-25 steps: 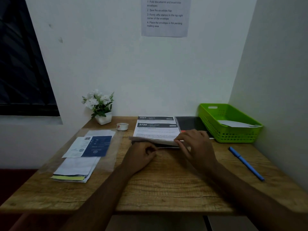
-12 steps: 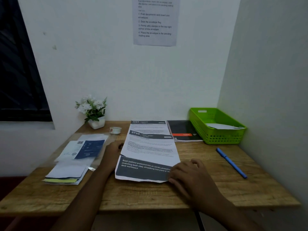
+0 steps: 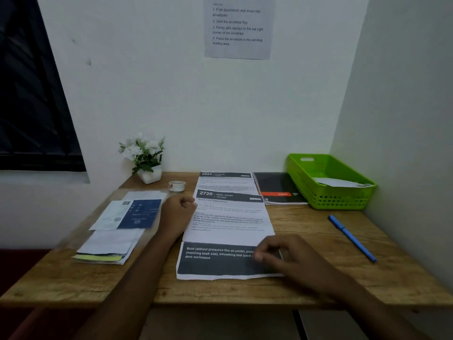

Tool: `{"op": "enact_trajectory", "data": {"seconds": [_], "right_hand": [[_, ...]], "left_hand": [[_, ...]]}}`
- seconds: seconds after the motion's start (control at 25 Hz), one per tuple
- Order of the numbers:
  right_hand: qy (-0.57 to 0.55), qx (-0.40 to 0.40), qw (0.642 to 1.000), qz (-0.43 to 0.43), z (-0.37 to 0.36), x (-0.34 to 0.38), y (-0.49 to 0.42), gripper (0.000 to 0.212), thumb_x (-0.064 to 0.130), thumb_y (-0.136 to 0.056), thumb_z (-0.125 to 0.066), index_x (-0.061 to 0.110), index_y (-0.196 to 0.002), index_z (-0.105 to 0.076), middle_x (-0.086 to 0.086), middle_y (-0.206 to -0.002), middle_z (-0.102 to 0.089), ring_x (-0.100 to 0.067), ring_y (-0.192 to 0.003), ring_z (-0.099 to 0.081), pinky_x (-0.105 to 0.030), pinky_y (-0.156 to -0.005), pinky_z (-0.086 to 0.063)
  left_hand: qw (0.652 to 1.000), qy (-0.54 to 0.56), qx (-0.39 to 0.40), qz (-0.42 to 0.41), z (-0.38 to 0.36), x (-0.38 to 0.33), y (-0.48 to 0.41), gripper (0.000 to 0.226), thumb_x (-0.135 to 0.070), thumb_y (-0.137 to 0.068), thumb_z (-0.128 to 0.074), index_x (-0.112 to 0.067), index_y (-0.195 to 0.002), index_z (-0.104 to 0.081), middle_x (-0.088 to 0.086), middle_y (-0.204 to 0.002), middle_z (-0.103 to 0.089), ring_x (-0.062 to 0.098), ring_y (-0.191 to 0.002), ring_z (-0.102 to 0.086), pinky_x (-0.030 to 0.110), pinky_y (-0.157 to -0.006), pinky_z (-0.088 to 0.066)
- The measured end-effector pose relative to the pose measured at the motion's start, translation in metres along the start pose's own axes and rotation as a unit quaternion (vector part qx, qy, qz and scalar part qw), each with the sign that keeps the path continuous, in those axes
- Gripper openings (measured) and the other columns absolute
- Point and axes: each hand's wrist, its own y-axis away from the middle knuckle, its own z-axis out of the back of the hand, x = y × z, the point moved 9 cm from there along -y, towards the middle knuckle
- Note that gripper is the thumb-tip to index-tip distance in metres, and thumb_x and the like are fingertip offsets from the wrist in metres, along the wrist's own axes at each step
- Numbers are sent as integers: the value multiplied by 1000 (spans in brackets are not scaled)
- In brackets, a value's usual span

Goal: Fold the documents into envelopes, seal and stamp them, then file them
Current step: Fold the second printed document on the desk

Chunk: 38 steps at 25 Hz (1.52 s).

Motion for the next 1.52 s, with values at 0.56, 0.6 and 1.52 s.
{"op": "enact_trajectory", "data": {"seconds": [0.56,0.6,1.52], "right_hand": [[208,-218,945,-125,48,-120,-129,25,42,-90,-54,31,-110,-64,8,-117,-63,-14,-115,-51,-44,-102,-20],[216,-193,949,-121,43,-125,-132,34,47,-90,-53,30,-119,-60,7,-126,-59,-16,-123,-47,-49,-106,-18],[169,-160,966,-114,39,-137,-129,51,42,-85,-65,33,-133,-48,5,-124,-61,-16,-122,-48,-45,-110,-14]], "left_hand": [[947,-219,144,-184,-52,2,-52,57,-54,-78,-65,-16,-119,-55,3,-117,-55,19,-112,-46,32,-85,-38],[949,-217,149,-175,-52,5,-53,64,-56,-76,-66,-16,-124,-52,3,-122,-54,20,-117,-45,33,-89,-38],[972,-137,160,-107,-42,9,-54,33,-20,-77,-75,-15,-109,-66,6,-107,-70,12,-88,-59,25,-76,-42]]}}
